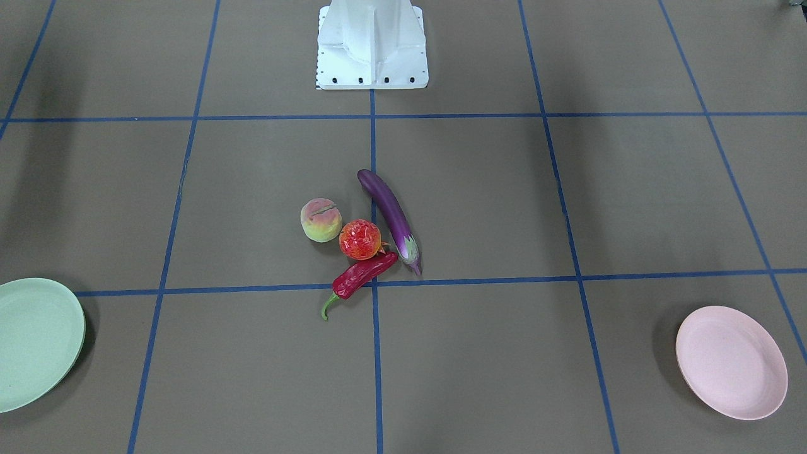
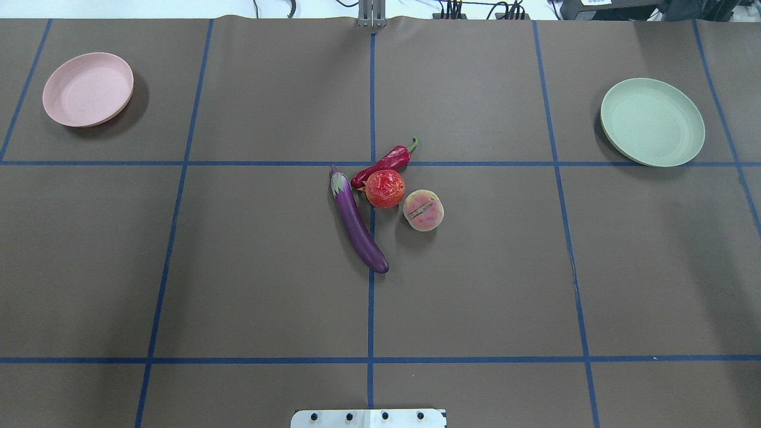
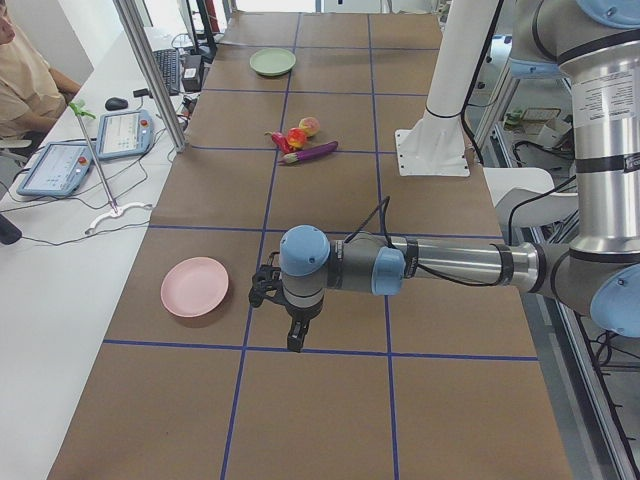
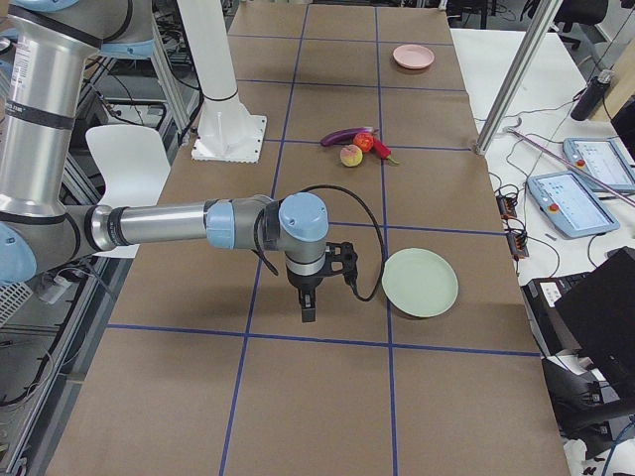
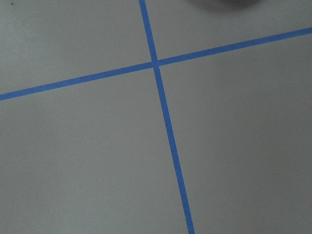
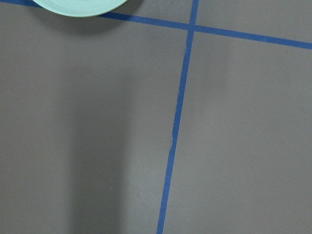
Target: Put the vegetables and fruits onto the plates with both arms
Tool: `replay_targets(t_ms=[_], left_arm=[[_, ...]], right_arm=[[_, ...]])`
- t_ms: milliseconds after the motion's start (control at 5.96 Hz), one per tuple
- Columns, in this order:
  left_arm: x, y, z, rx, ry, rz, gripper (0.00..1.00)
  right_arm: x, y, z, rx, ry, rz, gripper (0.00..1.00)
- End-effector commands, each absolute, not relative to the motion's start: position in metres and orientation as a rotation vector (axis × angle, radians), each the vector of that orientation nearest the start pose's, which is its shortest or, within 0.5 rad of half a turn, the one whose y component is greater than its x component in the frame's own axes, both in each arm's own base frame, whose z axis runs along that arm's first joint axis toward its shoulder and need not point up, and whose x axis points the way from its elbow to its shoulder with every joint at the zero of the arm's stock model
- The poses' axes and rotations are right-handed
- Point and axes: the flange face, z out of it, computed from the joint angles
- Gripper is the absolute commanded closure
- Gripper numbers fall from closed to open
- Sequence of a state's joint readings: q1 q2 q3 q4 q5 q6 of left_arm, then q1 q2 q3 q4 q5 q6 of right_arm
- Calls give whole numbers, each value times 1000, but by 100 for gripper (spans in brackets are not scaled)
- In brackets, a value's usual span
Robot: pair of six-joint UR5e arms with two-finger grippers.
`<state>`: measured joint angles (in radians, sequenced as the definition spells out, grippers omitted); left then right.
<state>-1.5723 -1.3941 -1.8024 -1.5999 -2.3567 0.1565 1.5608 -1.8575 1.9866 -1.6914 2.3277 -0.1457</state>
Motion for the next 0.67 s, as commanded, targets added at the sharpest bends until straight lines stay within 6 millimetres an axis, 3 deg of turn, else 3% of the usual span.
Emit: replay_targets(t_ms=[0, 503], left_arm=[[-65, -425, 613, 232, 770, 218, 0], [-64, -433, 600, 266, 774, 232, 0]], right_arm=[[60, -371, 590, 66, -750, -170, 0], [56, -400, 559, 137, -787, -197, 0]])
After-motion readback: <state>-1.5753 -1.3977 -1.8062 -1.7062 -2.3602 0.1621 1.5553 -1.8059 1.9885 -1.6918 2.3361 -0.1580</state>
